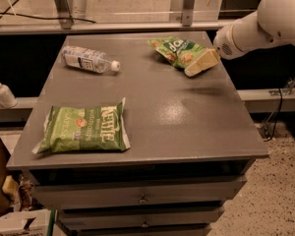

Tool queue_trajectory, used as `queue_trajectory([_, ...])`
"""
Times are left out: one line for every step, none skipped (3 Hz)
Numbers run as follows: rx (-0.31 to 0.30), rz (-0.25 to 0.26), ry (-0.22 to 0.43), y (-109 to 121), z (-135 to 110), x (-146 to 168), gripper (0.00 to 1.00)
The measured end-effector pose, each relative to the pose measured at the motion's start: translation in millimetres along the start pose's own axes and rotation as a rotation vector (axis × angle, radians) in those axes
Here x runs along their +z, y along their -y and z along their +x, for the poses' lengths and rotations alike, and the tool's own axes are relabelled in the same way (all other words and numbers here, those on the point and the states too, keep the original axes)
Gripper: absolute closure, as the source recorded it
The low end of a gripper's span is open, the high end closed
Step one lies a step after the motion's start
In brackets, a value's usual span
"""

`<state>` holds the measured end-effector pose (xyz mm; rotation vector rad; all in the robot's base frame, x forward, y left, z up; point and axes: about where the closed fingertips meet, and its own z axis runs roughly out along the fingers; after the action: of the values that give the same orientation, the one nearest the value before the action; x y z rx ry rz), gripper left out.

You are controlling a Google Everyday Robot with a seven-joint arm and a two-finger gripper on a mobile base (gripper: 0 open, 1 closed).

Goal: Pick green rice chip bag

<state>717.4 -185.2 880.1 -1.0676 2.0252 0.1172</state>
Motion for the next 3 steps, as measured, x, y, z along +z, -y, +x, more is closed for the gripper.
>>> queue_trajectory([0.031,0.034,0.015,11.9,3.9,17.1,0.0])
queue_trajectory([0.053,0.055,0.023,17.7,5.6,33.3,0.0])
queue_trajectory([0.062,0.073,0.02,18.1,4.6,44.4,0.18])
